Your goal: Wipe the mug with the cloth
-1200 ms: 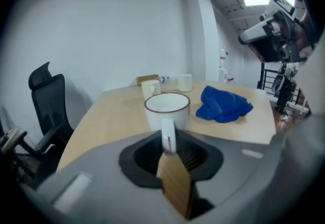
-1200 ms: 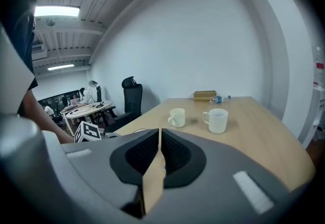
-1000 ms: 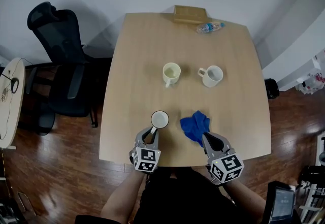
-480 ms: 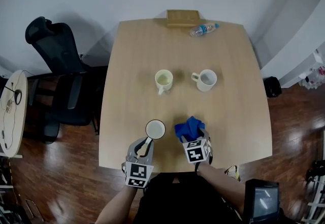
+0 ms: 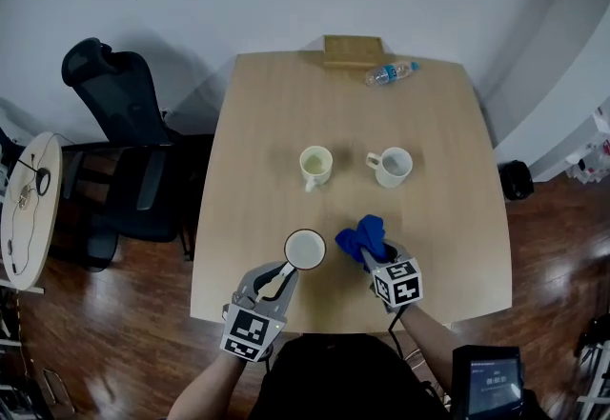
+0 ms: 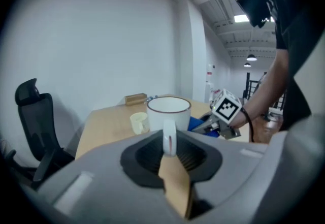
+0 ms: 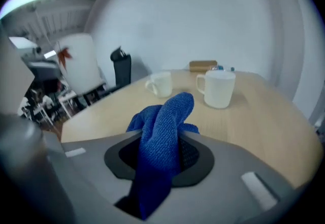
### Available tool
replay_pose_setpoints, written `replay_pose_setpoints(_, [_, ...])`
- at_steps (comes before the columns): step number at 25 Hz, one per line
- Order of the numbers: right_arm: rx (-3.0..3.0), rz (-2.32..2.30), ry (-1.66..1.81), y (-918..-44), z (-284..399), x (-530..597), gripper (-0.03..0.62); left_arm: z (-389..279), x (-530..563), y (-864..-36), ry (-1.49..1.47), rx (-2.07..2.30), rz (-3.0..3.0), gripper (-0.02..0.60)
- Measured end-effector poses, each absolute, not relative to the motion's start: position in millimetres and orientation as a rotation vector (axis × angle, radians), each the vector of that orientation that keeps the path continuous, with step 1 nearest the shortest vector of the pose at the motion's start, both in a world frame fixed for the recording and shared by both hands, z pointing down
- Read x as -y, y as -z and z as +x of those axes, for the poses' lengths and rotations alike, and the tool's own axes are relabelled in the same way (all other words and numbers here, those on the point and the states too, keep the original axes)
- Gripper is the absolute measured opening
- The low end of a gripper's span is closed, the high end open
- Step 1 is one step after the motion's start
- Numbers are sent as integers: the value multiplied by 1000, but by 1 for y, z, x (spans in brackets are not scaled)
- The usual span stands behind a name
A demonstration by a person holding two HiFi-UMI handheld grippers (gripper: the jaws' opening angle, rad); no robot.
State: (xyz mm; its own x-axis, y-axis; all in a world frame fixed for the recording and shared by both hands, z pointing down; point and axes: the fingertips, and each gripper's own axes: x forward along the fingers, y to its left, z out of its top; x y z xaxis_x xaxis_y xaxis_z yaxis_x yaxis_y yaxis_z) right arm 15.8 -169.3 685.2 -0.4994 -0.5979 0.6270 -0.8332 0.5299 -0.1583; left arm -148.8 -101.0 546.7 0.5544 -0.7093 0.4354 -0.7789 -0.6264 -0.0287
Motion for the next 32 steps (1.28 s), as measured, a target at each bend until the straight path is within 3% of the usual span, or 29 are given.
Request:
replay_pose_setpoints(3, [2526,1174,-464,-592,18,168,114,-145,115,-524,-557,1158,2647,61])
replay_pose_setpoints(8, [2788,1056,153,-440,-15,141,115,-136,144,-467,-453,960,2654,61])
replay_pose_setpoints(15, [2118,1077,1376,-381,-77,111,117,-98,181,-398,-439,759,2612,61])
replay_pose_setpoints(17, [1952,1093,1524,-375,-88,115,117,-91,184,-378,-399,726,2592,61])
replay_pose_setpoints(22, [1934,1242,1546,-334,-69,128,117,-85,176,-328,-269,635,2604,61])
replay_pose_setpoints(26, [2294,1328,1367,-289,-44,125,117,-86,163,-298,-263,598,2672,61])
replay_pose_setpoints(28, [2616,1279,1101,-276,-31,124,115,-85,152,-288,-278,544,2702,61])
replay_pose_setpoints(32, [3254,1071,203,-259,-8,146,115,-88,132,-277,-309,454,2761,61])
